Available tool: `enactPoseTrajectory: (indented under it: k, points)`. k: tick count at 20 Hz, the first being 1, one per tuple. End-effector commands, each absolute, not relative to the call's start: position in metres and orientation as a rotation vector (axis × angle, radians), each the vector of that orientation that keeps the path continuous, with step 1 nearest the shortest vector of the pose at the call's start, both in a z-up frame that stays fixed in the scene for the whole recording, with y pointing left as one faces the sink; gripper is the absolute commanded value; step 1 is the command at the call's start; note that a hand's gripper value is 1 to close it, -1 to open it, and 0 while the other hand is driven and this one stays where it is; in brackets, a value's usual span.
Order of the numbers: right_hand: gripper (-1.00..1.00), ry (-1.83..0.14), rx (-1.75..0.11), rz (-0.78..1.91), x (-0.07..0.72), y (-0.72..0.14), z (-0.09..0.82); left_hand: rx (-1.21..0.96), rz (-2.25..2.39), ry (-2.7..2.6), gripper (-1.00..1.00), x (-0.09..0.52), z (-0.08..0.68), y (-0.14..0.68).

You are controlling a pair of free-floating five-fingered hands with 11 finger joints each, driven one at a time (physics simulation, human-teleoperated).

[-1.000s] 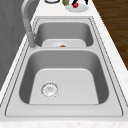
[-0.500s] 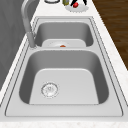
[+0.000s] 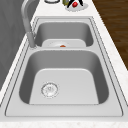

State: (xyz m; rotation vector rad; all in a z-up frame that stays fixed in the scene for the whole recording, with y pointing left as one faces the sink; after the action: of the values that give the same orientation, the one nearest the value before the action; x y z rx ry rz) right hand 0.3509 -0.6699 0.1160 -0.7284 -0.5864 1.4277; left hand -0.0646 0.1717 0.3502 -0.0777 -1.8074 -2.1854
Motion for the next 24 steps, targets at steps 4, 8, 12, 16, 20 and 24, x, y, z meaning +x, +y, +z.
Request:
enactPoseTrajectory:
  k: [4, 8, 12, 16, 20, 24]
  points:
    - [-1.00, -0.649, -0.695, 1.430, 0.352, -0.691, 0.098, -0.078, -2.185, -1.807, 0.00, -0.065, 0.350, 0.172]
    - [-1.00, -0.715, -0.639, 1.385, 0.347, -0.701, 0.099, -0.078, -2.185, -1.807, 0.00, -0.065, 0.350, 0.172]
    - [1.00, -0.841, -0.695, 1.329, 0.347, -0.705, 0.102, -0.078, -2.185, -1.807, 0.00, -0.065, 0.350, 0.172]
    - [1.00, -0.958, -0.775, 1.256, 0.350, -0.712, 0.102, -0.078, -2.185, -1.807, 0.00, -0.065, 0.350, 0.172]
    - [1.00, -1.003, -0.808, 1.223, 0.347, -0.717, 0.099, -0.078, -2.185, -1.807, 0.00, -0.065, 0.350, 0.172]
    - [1.00, -1.050, -0.856, 1.162, 0.346, -0.713, 0.099, -0.078, -2.185, -1.807, 0.00, -0.065, 0.350, 0.172]
